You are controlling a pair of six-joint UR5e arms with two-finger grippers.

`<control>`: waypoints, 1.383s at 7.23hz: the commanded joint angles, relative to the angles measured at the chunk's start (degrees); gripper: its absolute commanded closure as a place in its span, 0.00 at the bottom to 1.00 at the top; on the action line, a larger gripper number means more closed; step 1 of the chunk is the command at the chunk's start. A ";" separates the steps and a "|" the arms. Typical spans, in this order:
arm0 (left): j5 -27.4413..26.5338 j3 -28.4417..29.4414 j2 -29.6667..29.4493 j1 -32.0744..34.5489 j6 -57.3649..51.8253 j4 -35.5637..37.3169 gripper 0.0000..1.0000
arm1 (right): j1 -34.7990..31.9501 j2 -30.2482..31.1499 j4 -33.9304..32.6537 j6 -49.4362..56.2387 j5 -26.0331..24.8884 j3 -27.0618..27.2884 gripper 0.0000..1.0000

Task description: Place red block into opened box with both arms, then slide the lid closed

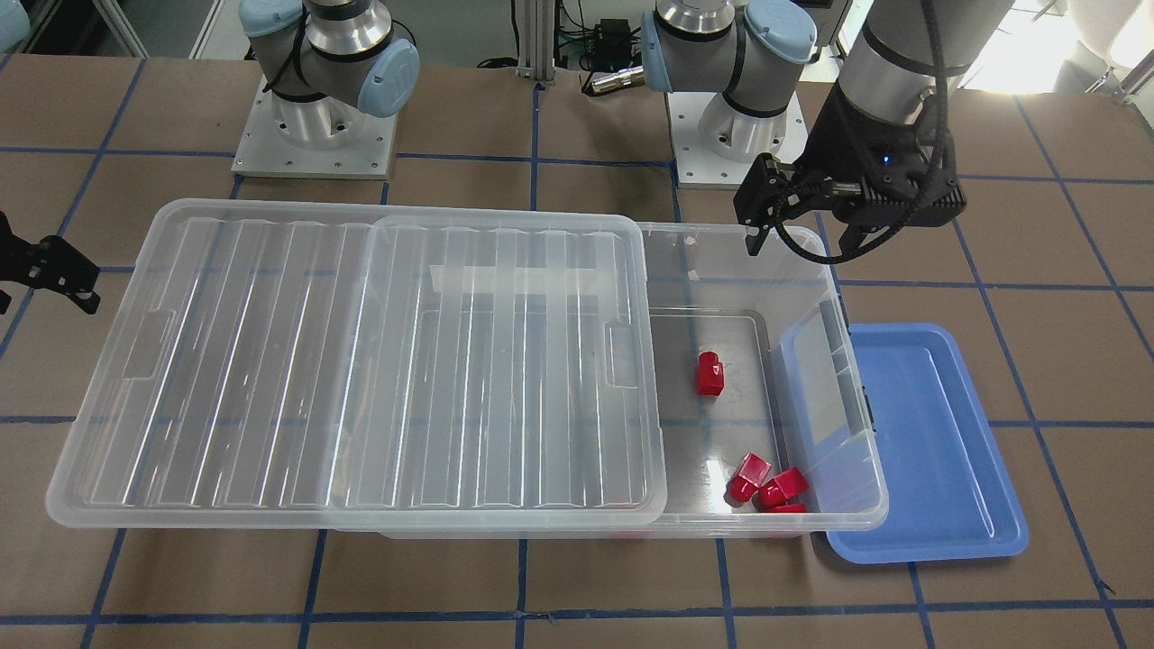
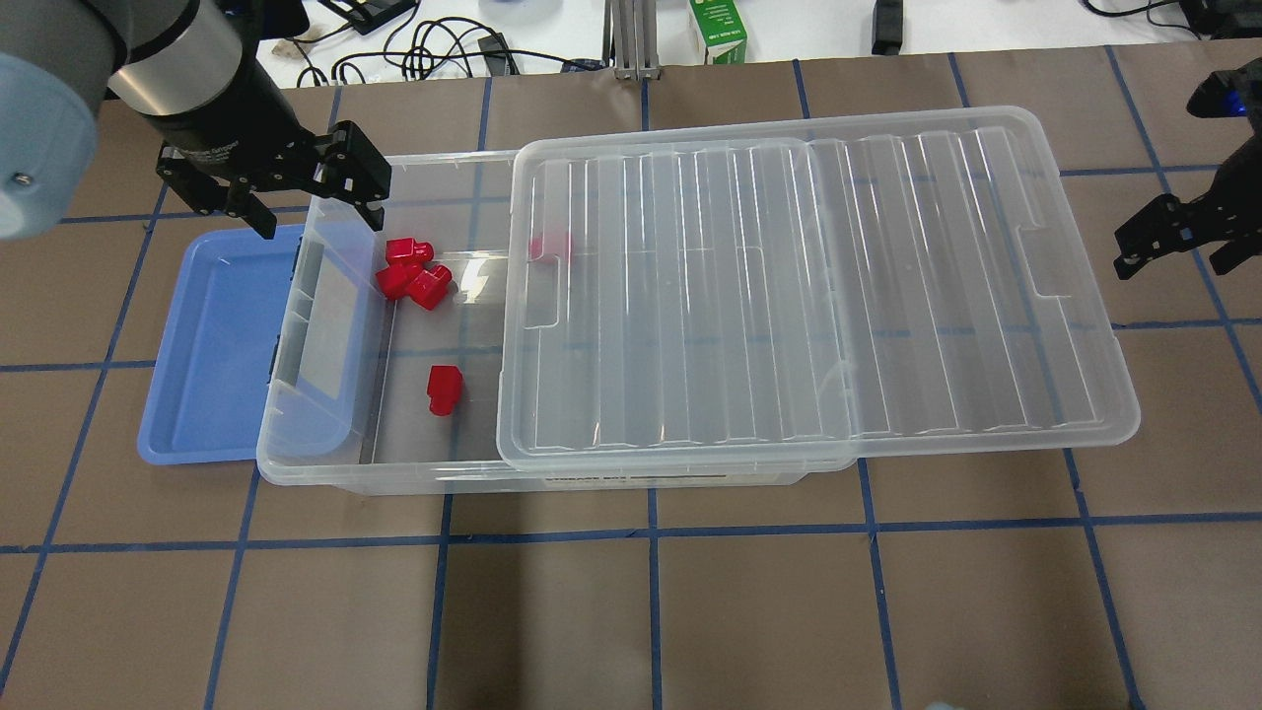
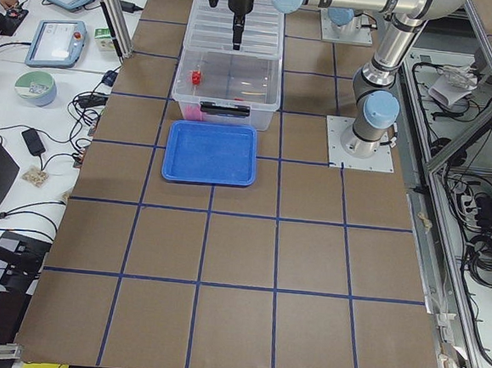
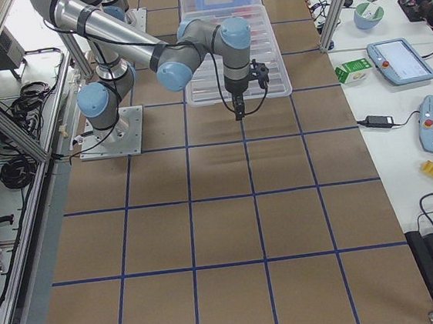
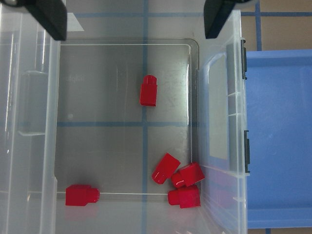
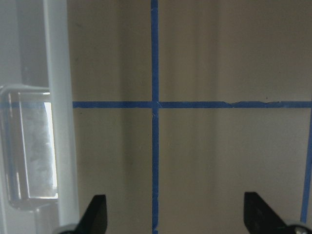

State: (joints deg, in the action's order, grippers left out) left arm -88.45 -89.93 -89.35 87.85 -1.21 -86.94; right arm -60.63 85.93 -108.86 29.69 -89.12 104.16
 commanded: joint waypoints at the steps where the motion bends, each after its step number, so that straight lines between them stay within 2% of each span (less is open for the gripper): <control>1: 0.30 -0.24 1.55 0.04 -0.11 -0.07 0.00 | -0.18 -0.15 -1.53 -0.60 0.00 2.27 0.00; 4: 0.12 -1.91 -0.30 0.13 -0.02 0.46 0.00 | -2.54 -0.32 -1.71 -4.37 0.88 3.23 0.00; 6: 0.21 -1.48 0.23 -0.05 -0.02 0.81 0.00 | -6.93 -0.06 -1.62 -8.57 0.88 3.24 0.00; 9: 0.39 -1.30 0.50 -0.31 -0.11 0.89 0.00 | -13.44 -0.15 -1.62 -9.30 1.58 3.24 0.00; 10: 0.30 -1.38 0.76 -0.31 -0.11 0.89 0.00 | -14.94 -0.23 -1.62 -9.30 3.41 3.24 0.00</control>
State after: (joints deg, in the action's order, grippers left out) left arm -88.13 -91.28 -88.81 87.58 -1.31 -86.06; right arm -73.34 85.76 -110.48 20.46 -87.26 107.40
